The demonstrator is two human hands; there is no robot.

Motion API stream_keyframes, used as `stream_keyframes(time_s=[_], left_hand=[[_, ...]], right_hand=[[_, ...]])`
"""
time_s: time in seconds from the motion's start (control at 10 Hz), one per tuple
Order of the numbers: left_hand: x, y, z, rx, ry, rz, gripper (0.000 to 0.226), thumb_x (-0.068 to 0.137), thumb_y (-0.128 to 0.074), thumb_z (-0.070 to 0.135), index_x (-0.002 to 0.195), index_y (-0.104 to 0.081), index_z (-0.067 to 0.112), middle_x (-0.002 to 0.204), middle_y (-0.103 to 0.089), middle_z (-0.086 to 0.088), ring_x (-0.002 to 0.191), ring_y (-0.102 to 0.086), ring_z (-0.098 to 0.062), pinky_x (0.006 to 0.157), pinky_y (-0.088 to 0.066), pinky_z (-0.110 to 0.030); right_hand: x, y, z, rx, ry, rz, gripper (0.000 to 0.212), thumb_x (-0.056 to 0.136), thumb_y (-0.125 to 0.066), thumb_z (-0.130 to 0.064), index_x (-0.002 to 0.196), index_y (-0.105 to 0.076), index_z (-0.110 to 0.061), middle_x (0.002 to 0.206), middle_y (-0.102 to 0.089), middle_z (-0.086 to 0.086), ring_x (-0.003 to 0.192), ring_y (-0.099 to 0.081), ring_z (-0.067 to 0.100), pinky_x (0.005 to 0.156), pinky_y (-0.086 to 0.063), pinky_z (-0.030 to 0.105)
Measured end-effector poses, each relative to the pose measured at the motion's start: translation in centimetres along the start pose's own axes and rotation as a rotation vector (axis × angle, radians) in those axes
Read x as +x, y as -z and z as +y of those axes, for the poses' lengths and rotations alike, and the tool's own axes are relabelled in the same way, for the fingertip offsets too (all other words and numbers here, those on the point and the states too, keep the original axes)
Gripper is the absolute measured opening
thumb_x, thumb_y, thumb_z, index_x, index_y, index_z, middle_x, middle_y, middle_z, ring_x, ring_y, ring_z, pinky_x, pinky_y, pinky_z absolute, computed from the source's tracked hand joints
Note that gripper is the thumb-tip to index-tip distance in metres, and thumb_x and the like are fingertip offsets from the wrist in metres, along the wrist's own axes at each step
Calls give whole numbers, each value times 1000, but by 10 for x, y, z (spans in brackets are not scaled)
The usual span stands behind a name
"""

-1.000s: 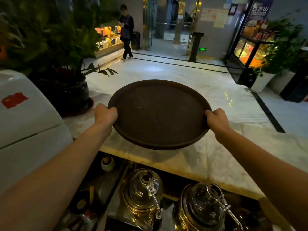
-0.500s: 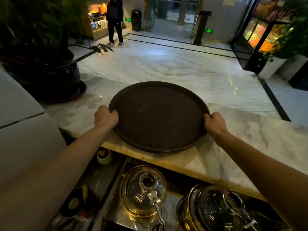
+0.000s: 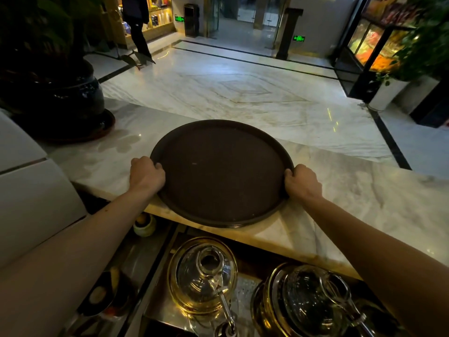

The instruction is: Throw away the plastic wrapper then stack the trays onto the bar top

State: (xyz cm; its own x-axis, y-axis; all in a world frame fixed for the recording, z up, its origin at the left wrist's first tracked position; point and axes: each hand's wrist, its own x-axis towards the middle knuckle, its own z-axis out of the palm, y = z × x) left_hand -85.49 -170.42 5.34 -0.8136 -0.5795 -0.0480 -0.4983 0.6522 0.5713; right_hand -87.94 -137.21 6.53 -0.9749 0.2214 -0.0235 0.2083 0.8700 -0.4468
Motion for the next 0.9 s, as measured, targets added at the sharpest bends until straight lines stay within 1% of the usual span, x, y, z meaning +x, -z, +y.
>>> stream_keyframes(time_s=[0.1,0.2,0.3,0.4,0.5,0.6,0.7,0.8,0.9], left_hand=[[-3,4,2,34,-2,-39,33,99,-46,19,114,-55,-8,126,-52,-28,106,-57,-43,87,-46,-44],[-12,18,12,28,-6,-133,37,97,-47,21,123,-51,-5,126,-54,-26,112,-55,-40,87,-46,-43],[-24,30,18,16,-42,-186,48,97,-46,29,133,-44,-2,132,-52,-24,119,-52,-39,94,-44,-44],[-57,48,22,41,-263,-166,61,95,-42,43,141,-39,3,140,-48,-22,127,-47,-39,103,-42,-50],[-81,55,26,46,-366,-144,66,96,-38,46,146,-33,3,146,-43,-22,133,-42,-38,108,-38,-50],[-144,83,44,57,-451,-152,68,98,-32,49,150,-26,6,151,-36,-23,139,-35,-38,112,-32,-49],[-181,100,55,64,-529,-145,68,99,-30,51,151,-25,8,154,-33,-21,142,-31,-36,114,-29,-49],[-240,124,62,91,-679,-88,67,99,-31,50,151,-27,9,155,-33,-20,144,-30,-34,116,-27,-48],[-273,138,64,142,-727,-44,67,98,-31,51,152,-26,10,156,-31,-20,145,-28,-33,118,-24,-47]], right_hand=[[0,6,-3,-69,19,-41,22,99,-38,-30,91,-47,-11,96,-58,14,86,-55,28,85,-50,44],[-7,22,-10,-3,23,-133,16,96,-43,-23,96,-48,-8,104,-59,18,89,-57,29,83,-51,43],[-19,38,-17,45,36,-152,24,96,-44,-23,110,-50,-4,112,-58,19,92,-54,27,81,-49,39],[-54,68,-23,79,87,-141,41,98,-46,-27,128,-45,0,127,-54,20,105,-55,31,80,-43,35],[-74,83,-24,59,129,-130,46,98,-46,-32,129,-44,2,129,-53,22,112,-55,34,80,-42,34],[-121,122,-22,72,174,-99,53,97,-47,-38,132,-43,1,132,-52,22,117,-53,35,87,-43,36],[-152,148,-17,69,208,-56,56,97,-47,-41,134,-41,1,132,-51,23,118,-52,36,91,-43,37],[-199,188,-3,29,306,35,60,96,-46,-43,138,-38,0,134,-49,23,119,-51,37,93,-42,38],[-227,209,3,27,336,89,63,96,-45,-45,141,-35,-3,137,-47,22,122,-49,37,96,-42,41]])
